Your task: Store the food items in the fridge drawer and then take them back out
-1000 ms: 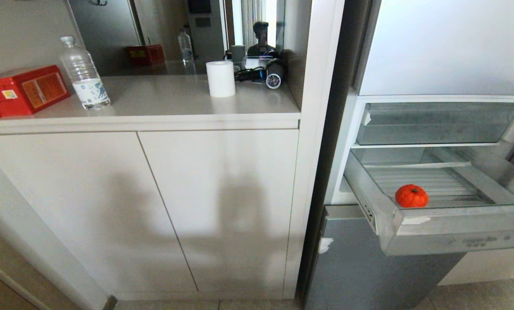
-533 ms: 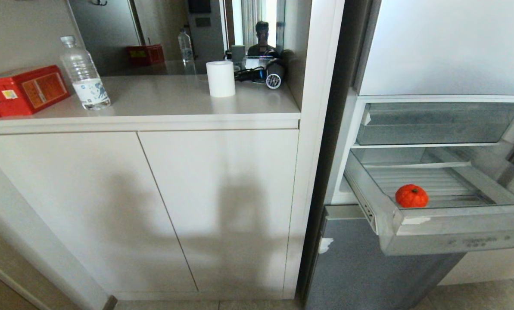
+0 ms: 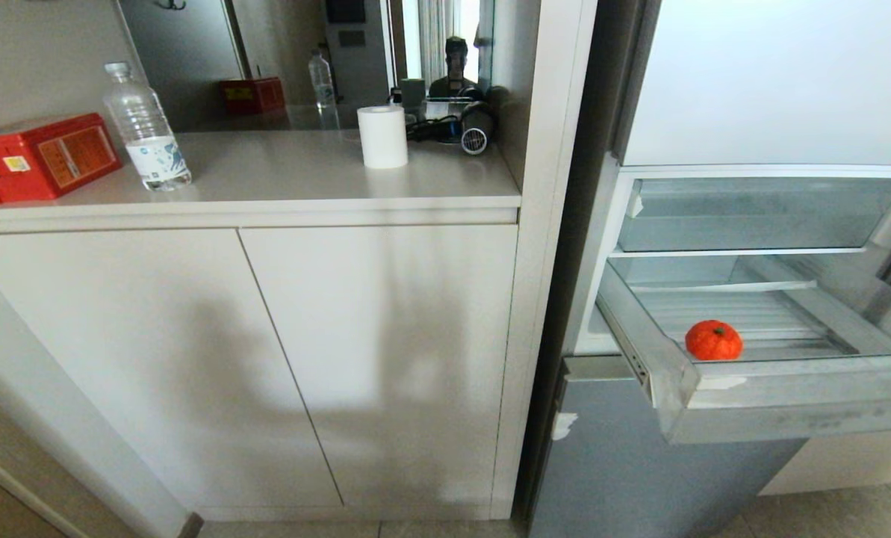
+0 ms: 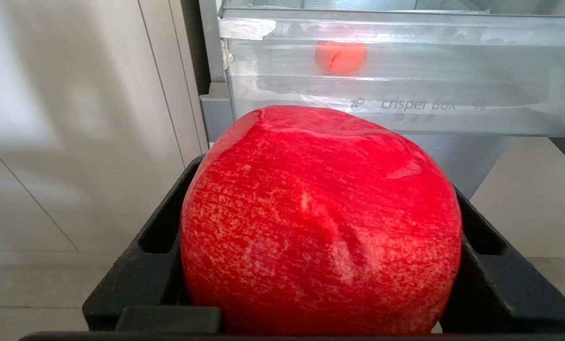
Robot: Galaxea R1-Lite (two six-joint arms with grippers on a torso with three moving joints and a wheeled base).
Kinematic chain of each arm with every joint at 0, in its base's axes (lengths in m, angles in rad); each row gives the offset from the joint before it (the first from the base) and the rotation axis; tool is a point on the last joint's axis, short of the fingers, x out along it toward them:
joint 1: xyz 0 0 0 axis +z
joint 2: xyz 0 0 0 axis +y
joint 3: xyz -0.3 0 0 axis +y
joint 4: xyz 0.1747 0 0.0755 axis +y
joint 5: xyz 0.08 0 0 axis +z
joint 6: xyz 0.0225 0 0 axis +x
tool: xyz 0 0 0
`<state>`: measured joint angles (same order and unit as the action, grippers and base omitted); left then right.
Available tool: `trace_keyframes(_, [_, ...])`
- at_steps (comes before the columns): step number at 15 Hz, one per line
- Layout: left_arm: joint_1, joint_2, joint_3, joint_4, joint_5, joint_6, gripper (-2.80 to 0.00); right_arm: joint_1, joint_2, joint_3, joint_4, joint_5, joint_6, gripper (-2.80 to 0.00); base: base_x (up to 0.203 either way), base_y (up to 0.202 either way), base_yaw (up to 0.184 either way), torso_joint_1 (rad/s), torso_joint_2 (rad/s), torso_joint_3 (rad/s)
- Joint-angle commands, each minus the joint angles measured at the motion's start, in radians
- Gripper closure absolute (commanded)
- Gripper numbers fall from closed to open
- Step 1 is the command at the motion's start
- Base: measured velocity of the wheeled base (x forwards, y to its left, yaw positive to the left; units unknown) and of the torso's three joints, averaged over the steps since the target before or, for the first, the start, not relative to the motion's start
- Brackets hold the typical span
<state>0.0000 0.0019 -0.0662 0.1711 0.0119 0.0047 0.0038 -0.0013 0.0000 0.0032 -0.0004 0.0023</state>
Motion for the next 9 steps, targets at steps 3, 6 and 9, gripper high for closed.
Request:
trace_keyframes(3, [0.0, 0.0, 0.0, 0.001, 0.0, 0.0, 0.0, 0.001, 0.0, 0.0, 0.0, 0.0, 0.002, 0.0, 0.0, 0.0, 0.0, 0.0, 0.0, 0.0])
trace_keyframes(6, [0.0, 0.0, 0.0, 0.001, 0.0, 0.0, 0.0, 0.001, 0.0, 0.0, 0.001, 0.0, 0.002, 0.0, 0.0, 0.0, 0.0, 0.0, 0.0, 0.0])
trace_keyframes(9, [0.0, 0.0, 0.0, 0.001, 0.0, 0.0, 0.0, 0.001, 0.0, 0.0, 0.0, 0.0, 0.002, 0.0, 0.0, 0.0, 0.0, 0.0, 0.0, 0.0])
